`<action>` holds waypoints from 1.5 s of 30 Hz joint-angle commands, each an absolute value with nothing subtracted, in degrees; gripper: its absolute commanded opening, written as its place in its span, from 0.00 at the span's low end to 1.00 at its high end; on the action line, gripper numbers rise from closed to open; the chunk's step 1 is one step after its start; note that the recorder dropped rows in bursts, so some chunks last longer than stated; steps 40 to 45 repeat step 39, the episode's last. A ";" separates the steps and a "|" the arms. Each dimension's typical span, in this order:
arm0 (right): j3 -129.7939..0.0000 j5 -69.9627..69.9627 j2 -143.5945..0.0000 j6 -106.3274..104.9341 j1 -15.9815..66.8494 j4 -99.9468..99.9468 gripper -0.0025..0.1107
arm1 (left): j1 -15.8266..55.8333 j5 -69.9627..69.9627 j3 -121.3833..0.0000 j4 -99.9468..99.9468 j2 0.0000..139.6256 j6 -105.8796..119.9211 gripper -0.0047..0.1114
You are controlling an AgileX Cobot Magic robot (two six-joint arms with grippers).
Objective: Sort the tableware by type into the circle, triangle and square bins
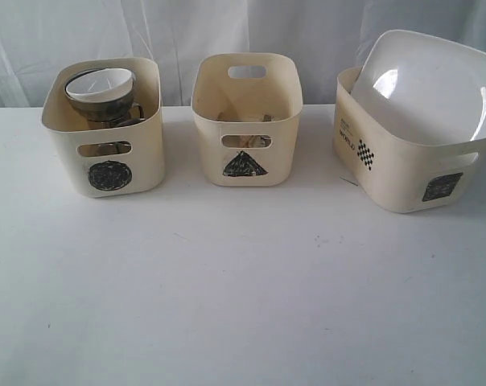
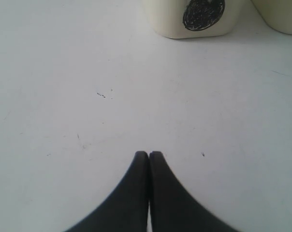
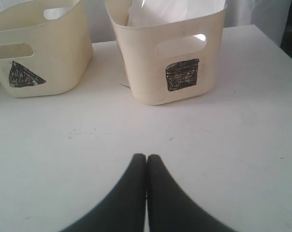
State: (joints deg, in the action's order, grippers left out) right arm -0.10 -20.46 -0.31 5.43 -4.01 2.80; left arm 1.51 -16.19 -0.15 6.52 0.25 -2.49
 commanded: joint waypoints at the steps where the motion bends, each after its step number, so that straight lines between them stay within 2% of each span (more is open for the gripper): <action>1: 0.00 -20.20 0.00 4.94 -3.88 2.92 0.02 | 1.87 -16.18 0.00 6.76 0.00 -2.64 0.04; 10: 0.00 -20.20 0.00 4.94 -3.88 2.92 0.02 | 1.87 -16.18 0.00 6.76 0.00 -2.64 0.04; 16: 0.00 -20.20 0.00 4.94 -3.88 3.03 0.02 | -1.01 -16.18 0.00 6.76 0.00 -2.64 0.04; 45: 0.00 -20.20 0.00 4.94 -3.88 3.03 0.02 | -1.00 -16.18 0.00 6.76 0.00 -2.64 0.04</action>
